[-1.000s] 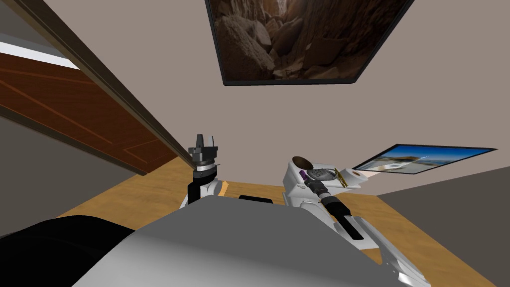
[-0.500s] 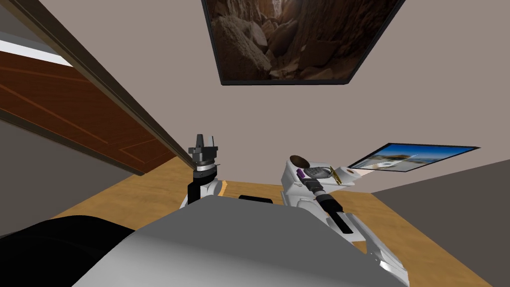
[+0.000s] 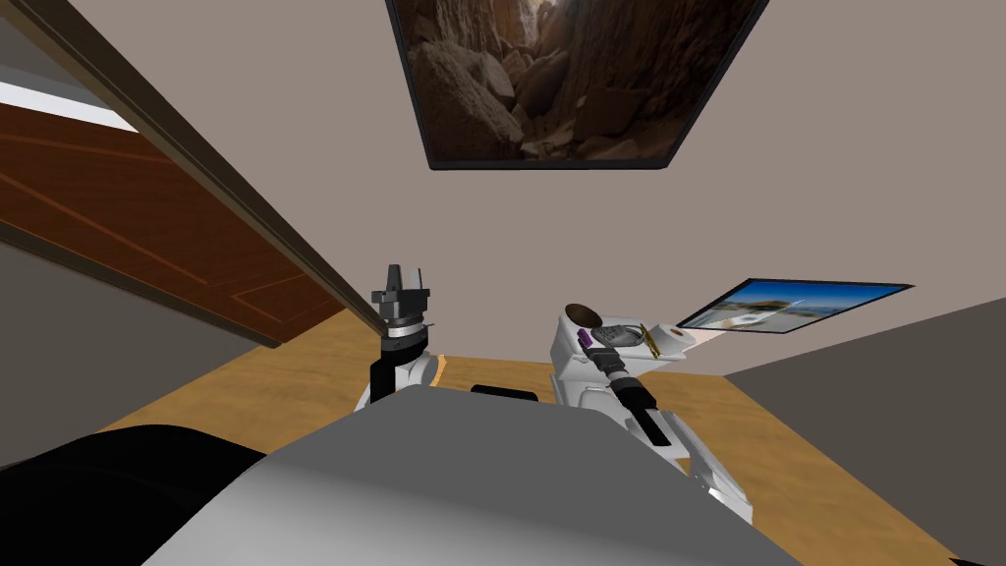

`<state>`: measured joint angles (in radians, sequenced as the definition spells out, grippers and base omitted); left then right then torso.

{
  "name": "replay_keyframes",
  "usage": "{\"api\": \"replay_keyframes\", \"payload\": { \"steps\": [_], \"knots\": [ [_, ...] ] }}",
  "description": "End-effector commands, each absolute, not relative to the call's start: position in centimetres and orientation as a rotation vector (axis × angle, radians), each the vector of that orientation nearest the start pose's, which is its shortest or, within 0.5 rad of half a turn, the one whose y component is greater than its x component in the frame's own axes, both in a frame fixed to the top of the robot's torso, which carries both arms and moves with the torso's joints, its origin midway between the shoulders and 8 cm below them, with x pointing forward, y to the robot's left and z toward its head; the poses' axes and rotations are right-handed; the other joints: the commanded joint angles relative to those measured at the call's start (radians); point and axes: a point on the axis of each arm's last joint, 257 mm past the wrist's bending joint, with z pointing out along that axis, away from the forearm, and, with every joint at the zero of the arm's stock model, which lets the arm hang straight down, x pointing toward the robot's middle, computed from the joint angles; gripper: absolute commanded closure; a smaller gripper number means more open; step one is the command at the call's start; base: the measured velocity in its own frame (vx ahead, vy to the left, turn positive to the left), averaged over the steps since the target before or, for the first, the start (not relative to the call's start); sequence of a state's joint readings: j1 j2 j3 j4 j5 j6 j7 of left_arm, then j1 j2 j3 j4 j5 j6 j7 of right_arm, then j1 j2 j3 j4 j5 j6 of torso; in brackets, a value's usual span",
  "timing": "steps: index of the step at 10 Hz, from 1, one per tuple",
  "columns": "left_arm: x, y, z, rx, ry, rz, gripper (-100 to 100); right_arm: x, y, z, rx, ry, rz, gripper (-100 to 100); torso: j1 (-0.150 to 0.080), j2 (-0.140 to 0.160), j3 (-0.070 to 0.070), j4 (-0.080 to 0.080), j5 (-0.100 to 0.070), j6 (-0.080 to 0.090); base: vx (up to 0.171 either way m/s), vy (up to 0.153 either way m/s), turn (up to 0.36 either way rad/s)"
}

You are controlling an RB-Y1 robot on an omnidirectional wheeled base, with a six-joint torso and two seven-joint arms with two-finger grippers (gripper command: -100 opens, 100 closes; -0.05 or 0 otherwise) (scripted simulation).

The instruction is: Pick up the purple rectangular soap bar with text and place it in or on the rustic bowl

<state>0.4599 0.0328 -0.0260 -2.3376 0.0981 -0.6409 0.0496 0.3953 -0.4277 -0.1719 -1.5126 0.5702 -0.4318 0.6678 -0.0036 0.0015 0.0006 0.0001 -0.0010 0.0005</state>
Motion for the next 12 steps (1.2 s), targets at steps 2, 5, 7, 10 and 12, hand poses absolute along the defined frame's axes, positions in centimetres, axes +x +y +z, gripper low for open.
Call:
{"api": "replay_keyframes", "payload": {
  "steps": [2, 5, 7, 10, 12],
  "knots": [
    [30.5, 27.0, 8.4, -0.524, 0.401, -1.500, 0, 40.3, -40.0, -30.5, -0.133, 1.663, -0.038, -100, -0.001, 0.000, 0.000, 0.000, 0.000, 0.000, -0.039, -0.059, -0.019],
    [30.5, 27.0, 8.4, -0.524, 0.401, -1.500, 0, 41.5, -38.2, -30.6, -0.147, 1.632, -0.041, -100, 0.000, 0.000, 0.000, 0.000, 0.000, 0.000, -0.025, -0.050, -0.022],
    [30.5, 27.0, 8.4, -0.524, 0.401, -1.500, 0, 42.3, -36.9, -30.7, -0.155, 1.614, -0.041, -100, 0.000, 0.000, 0.000, 0.000, 0.000, 0.000, -0.027, -0.052, -0.019],
    [30.5, 27.0, 8.4, -0.524, 0.401, -1.500, 0, 43.8, -34.3, -30.8, -0.168, 1.580, -0.038, -100, 0.000, 0.000, 0.000, 0.000, 0.000, 0.000, -0.037, -0.054, -0.025],
    [30.5, 27.0, 8.4, -0.524, 0.401, -1.500, 0, 43.9, -34.1, -30.8, -0.167, 1.578, -0.035, -100, 0.000, 0.000, 0.000, 0.000, 0.000, 0.000, -0.021, -0.042, -0.008]
  ]
}}
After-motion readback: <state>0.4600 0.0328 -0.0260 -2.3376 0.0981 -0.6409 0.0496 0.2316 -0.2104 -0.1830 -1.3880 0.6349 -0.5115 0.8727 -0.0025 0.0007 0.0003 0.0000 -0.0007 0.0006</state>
